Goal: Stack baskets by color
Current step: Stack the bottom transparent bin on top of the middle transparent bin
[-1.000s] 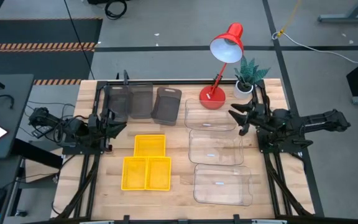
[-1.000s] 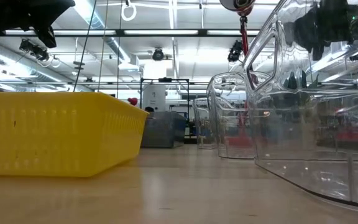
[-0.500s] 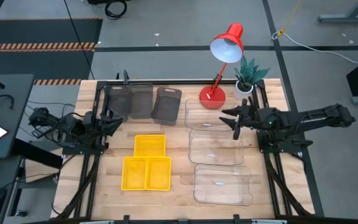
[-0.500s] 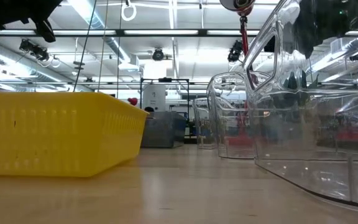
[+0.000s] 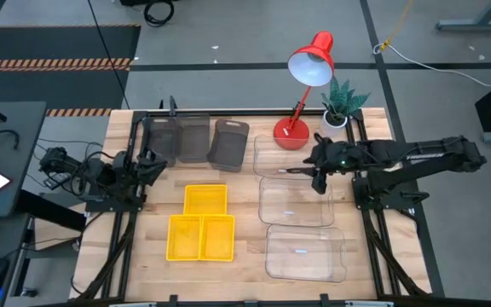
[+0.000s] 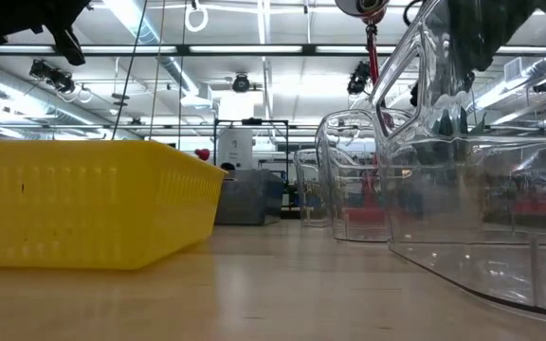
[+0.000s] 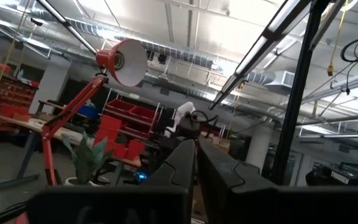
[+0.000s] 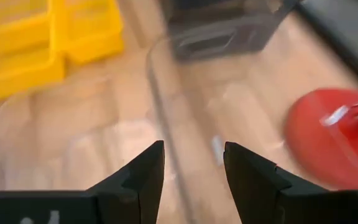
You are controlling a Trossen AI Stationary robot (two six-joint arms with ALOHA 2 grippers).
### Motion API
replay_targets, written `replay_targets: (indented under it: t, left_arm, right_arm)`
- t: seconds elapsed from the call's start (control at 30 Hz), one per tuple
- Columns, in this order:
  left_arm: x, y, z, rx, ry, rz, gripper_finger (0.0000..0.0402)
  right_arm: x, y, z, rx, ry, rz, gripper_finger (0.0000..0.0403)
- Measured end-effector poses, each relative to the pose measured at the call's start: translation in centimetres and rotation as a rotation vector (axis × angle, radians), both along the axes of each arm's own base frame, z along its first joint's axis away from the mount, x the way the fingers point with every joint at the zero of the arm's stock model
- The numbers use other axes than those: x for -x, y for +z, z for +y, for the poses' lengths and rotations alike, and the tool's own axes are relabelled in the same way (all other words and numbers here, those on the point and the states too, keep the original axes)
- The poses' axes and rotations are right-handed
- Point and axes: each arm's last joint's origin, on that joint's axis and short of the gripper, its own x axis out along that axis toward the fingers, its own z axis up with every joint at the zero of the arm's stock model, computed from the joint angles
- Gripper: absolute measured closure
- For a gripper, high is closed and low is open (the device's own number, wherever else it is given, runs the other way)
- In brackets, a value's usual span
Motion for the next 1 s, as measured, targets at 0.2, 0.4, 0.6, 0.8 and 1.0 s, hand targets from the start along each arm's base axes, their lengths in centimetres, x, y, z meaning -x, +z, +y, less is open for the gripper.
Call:
replay_targets:
  t: [0.2, 0.4, 0.6, 0.8, 1.0]
  left_arm:
    - [0.0, 0.0, 0.0, -0.001, 0.002, 0.001, 0.0370]
    - [0.0, 0.0, 0.0, 0.002, 0.009, 0.005, 0.0379]
    - [-0.1, -0.1, 0.0, 0.021, -0.003, 0.009, 0.0377]
    - [-0.1, -0.1, 0.0, 0.068, -0.028, -0.002, 0.0371]
    - [0.0, 0.0, 0.0, 0.099, -0.043, -0.016, 0.0373]
  right_arm:
    - [-2.2, 0.1, 1.9, -0.119, 0.103, 0.140, 0.0231]
    - [-4.5, 0.2, 5.5, -0.129, 0.214, 0.195, 0.0231]
    - [-5.8, 0.4, 9.6, -0.115, 0.303, 0.220, 0.0231]
    - [-6.9, 0.1, 13.8, -0.124, 0.380, 0.257, 0.0231]
    - [-8.2, -0.2, 18.0, -0.154, 0.410, 0.289, 0.0231]
